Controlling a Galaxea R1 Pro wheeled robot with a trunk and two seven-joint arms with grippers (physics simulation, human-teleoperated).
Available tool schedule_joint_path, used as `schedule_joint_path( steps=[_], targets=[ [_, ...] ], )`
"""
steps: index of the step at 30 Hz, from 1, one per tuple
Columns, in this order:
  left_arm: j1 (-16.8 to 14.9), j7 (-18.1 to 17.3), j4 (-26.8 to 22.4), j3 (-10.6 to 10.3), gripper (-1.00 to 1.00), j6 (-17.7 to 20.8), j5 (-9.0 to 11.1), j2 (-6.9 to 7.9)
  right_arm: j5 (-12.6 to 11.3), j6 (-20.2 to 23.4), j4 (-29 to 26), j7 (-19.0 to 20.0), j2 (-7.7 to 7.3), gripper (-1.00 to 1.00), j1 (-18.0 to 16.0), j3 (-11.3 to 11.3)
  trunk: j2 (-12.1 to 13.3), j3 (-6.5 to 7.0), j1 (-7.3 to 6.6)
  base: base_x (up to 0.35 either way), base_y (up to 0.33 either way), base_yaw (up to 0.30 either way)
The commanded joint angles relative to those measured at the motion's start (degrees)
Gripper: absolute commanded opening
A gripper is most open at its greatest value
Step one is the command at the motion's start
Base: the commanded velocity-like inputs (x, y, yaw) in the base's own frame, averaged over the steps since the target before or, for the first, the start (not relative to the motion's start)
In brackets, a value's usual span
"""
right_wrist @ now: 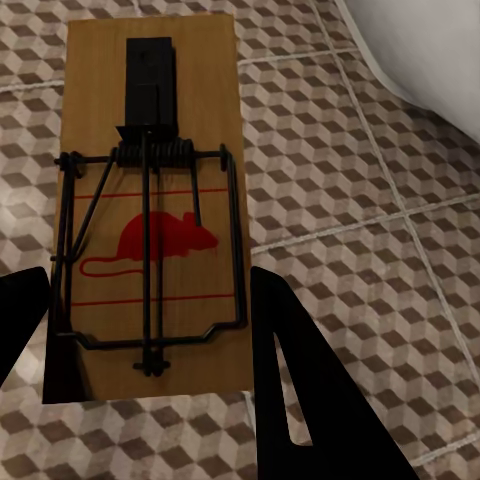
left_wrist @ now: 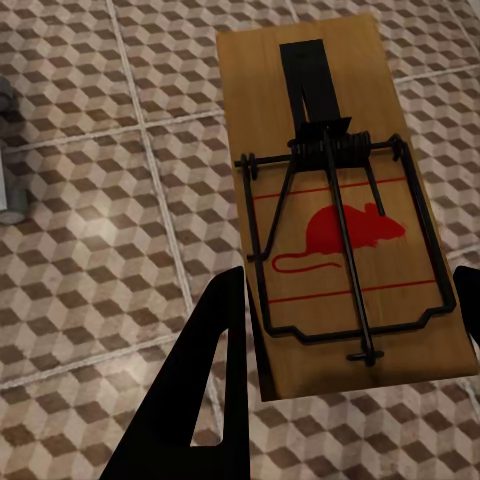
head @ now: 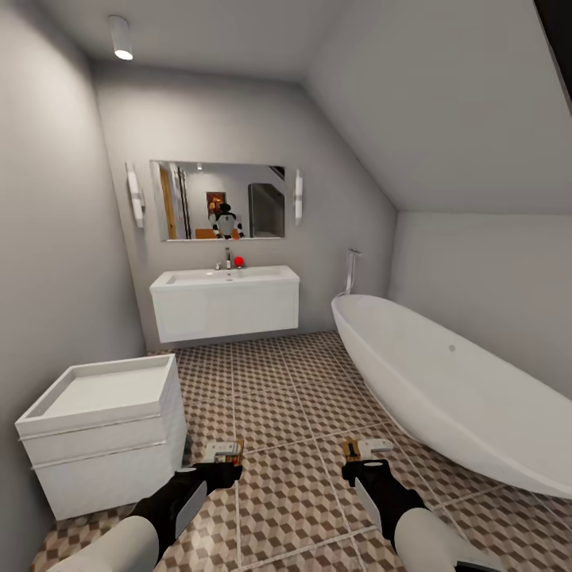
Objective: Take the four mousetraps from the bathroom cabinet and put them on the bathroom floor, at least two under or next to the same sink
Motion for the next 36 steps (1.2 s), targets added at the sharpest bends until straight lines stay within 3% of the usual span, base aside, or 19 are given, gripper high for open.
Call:
schedule_joint_path(
  steps=[1, 12, 23, 28, 36],
  targets=[
    [0.0, 0.1, -0.1, -0.3, -1.0, 0.3, 0.5, 0.04, 0.5, 0.3, -0.1, -0.2, 0.05, -1.0, 0.0, -0.3, -0.5, -0.25, 0.23, 0.0, 0.0, 0.0],
    [0.0, 0.1, 0.1, -0.4, -1.0, 0.3, 0.6, 0.13, 0.5, -0.5, -0.1, -0.6, 0.06, -1.0, 0.0, -0.2, -4.9, -2.23, 2.64, 0.0, 0.0, 0.0],
    [0.0, 0.3, -0.1, -0.6, -1.0, 0.3, 0.6, 0.24, 0.6, -5.1, 0.0, -0.8, -0.03, -1.0, 0.0, -0.3, -9.3, -4.2, 5.06, 0.0, 0.0, 0.0],
    [0.0, 0.3, -3.7, -0.5, -1.0, 0.8, 0.7, 0.36, 0.8, -5.6, -0.1, -0.9, -0.06, -1.0, 0.0, -0.2, -11.3, -5.1, 6.16, 0.0, 0.0, 0.0],
    [0.0, 0.8, -12.1, -0.5, -1.0, 7.5, 0.6, 0.67, 0.9, -6.7, -2.7, -1.3, -0.27, -1.0, 0.0, -0.2, -14.5, -6.54, 7.91, 0.0, 0.0, 0.0]
  ],
)
